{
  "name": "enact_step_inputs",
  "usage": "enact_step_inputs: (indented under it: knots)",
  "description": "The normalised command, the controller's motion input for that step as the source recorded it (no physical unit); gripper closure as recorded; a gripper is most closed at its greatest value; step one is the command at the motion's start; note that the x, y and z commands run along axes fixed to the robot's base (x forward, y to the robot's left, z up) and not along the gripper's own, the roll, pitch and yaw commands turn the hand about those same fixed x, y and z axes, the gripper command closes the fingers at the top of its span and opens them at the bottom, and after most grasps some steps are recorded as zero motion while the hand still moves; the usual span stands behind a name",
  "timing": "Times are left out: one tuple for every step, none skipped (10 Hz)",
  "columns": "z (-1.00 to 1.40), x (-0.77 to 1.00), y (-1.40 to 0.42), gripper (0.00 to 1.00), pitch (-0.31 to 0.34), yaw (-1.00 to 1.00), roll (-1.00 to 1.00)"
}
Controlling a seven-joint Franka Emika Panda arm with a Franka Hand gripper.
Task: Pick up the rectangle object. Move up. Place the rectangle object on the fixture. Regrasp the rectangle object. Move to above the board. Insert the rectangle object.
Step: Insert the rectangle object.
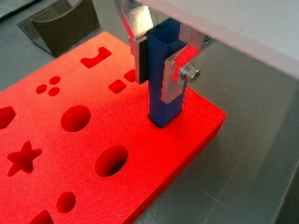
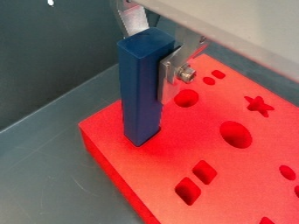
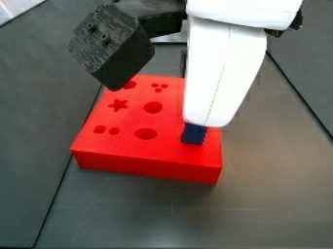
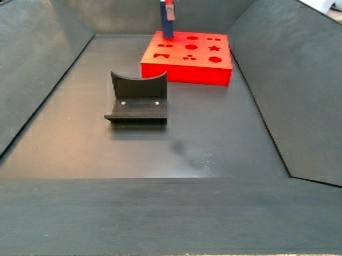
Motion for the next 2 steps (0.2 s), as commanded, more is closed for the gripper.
enact_step_inputs:
  knots:
    - [-0.34, 0.03, 0.01, 1.0, 0.0, 0.0, 0.01]
    - [0.0, 0.0, 0.0, 1.0, 0.0, 0.0, 0.0]
